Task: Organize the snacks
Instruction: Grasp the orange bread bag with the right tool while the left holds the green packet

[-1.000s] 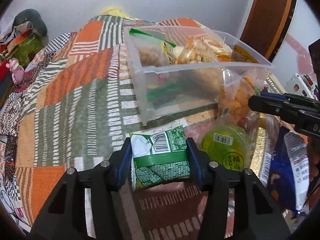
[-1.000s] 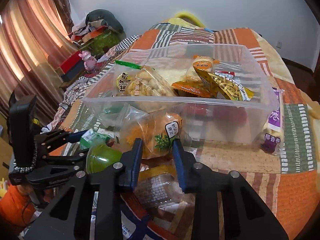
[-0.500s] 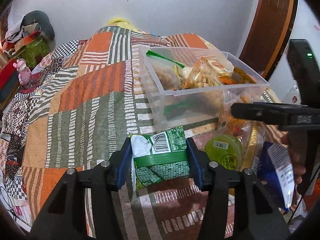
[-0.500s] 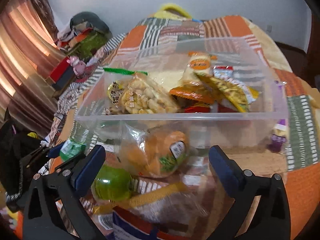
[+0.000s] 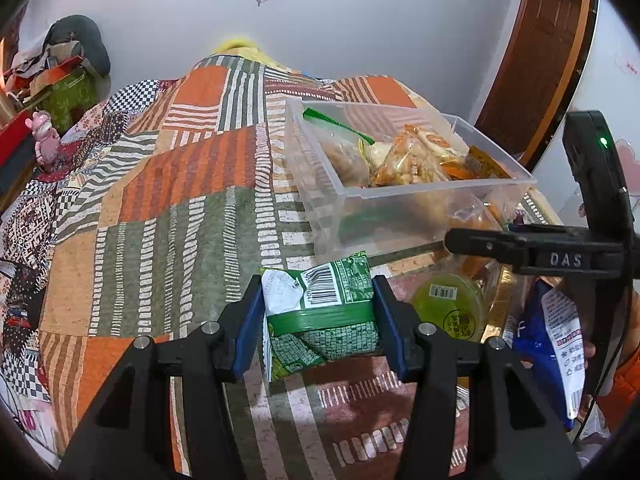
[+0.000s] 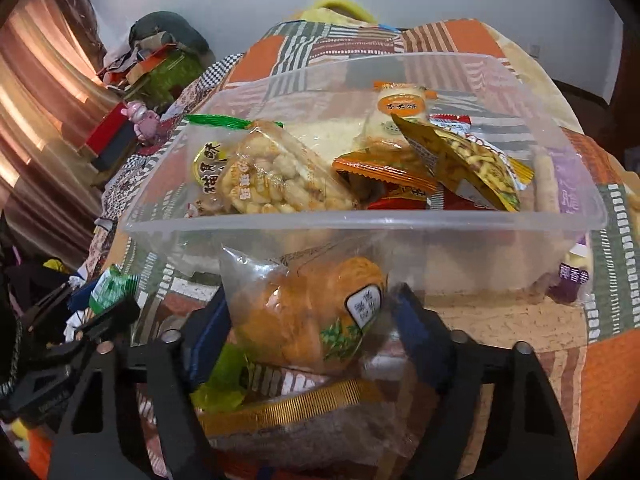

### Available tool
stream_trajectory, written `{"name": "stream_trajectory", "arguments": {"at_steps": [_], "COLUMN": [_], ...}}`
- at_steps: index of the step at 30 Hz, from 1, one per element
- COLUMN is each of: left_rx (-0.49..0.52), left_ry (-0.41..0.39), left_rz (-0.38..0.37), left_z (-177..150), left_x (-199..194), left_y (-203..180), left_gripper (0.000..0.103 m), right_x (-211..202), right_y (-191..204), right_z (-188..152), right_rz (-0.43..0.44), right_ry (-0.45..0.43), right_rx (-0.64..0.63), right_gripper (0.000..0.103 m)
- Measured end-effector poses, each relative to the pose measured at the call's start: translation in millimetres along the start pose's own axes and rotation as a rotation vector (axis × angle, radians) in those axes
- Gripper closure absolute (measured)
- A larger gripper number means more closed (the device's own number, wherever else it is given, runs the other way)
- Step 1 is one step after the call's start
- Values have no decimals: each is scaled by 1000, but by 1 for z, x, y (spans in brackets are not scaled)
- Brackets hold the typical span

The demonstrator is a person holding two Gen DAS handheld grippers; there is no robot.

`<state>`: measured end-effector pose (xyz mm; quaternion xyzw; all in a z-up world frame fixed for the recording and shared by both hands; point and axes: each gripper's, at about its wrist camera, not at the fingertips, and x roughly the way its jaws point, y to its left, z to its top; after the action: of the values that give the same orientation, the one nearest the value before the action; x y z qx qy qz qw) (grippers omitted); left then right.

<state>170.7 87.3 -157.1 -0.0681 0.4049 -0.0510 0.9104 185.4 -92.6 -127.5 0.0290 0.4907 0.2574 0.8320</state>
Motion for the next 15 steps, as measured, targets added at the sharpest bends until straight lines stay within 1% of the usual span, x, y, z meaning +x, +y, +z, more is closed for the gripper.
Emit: {"name": "stream_trajectory", "arguments": {"at_steps": [2,6,15], "left_rx": [3,10,15], "left_ry": [-10,-40,-86], "left_rz": [2,2,-3], "left_z": [2,9,27], "left_x": [-4,-14,-28], "left_y": [-2,-8,-21], "left_gripper": [51,51,51], "right_x": [-5,-15,-52], "right_y": [1,-5,-8], "right_z": [-2,-8,-12], "right_rz": [-14,-7,-1], "right_ry": [-12,-26,-121], "right_rx": [-15,-7,1], "right_gripper": [41,47,48]}}
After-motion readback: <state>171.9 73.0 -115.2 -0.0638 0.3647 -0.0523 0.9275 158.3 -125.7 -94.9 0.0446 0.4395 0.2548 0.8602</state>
